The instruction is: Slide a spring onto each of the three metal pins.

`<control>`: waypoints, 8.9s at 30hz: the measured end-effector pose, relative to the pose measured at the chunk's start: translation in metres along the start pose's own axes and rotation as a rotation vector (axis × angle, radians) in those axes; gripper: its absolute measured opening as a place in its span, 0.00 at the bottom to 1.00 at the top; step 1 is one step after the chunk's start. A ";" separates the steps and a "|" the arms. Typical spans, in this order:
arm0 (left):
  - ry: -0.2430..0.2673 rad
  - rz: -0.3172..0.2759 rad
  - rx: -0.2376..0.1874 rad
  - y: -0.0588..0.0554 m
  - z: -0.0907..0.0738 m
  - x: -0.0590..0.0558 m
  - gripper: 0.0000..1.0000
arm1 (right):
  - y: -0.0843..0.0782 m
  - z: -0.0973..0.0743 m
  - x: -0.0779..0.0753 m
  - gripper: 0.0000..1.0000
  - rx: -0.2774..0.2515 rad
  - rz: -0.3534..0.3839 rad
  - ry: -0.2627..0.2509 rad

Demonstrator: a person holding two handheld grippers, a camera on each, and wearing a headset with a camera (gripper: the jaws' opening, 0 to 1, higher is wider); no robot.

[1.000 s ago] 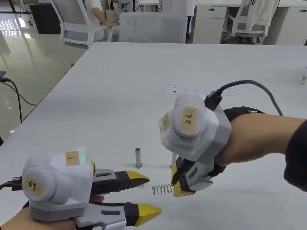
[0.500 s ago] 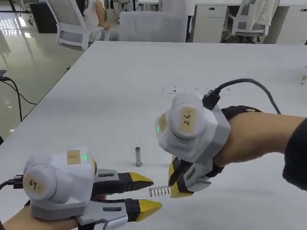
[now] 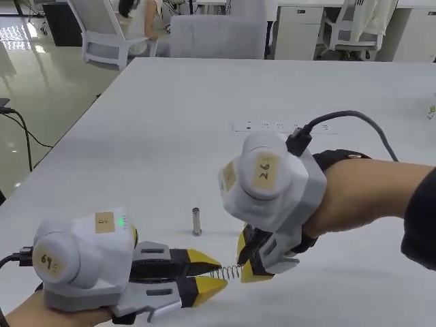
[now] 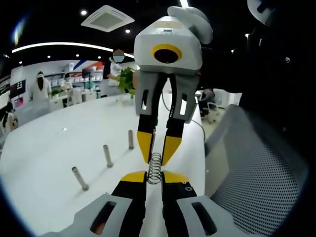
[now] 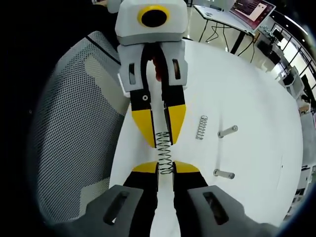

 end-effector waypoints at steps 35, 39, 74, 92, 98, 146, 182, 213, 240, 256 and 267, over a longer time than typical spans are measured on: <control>-0.033 -0.002 -0.008 0.004 -0.001 -0.005 0.02 | -0.008 0.008 0.004 0.10 0.011 0.019 0.026; -0.034 -0.001 -0.012 0.006 -0.001 -0.005 0.02 | -0.010 0.008 0.004 0.09 0.010 0.024 0.026; -0.032 -0.006 0.013 0.001 0.000 -0.005 0.02 | 0.017 -0.015 0.004 0.08 -0.072 0.063 0.013; -0.042 -0.009 0.008 0.002 0.001 -0.007 0.03 | 0.031 -0.019 0.008 0.08 -0.078 0.057 0.015; -0.043 -0.009 0.004 0.002 0.001 -0.007 0.03 | 0.034 -0.019 0.008 0.07 -0.078 0.052 0.013; 0.023 -0.065 -0.016 -0.005 -0.009 0.001 0.21 | 0.022 -0.018 0.001 0.08 -0.032 0.049 -0.015; 0.168 -0.123 -0.031 -0.019 -0.033 0.017 0.50 | 0.003 -0.027 -0.011 0.08 -0.007 0.080 -0.049; 0.230 -0.136 -0.028 -0.027 -0.043 0.020 0.68 | -0.020 -0.051 -0.071 0.08 0.051 0.135 -0.177; 0.249 -0.137 -0.020 -0.025 -0.041 0.021 0.73 | -0.029 -0.024 -0.104 0.08 0.061 0.164 -0.169; 0.250 -0.142 -0.015 -0.025 -0.042 0.023 0.74 | -0.030 -0.017 -0.104 0.08 0.063 0.173 -0.158; 0.249 -0.141 -0.010 -0.025 -0.042 0.023 0.73 | -0.033 -0.012 -0.104 0.08 0.063 0.187 -0.148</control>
Point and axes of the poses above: the centre of the closed fingertips' face, and the gripper's own axes: z roughly forward along the fingers, x roughly to its left, y roughly out of its top, the point moved 5 cm from there along -z, roughly backward along the fingers, and after that the axes turned 3 degrees about -y, right-handed, at the moved point
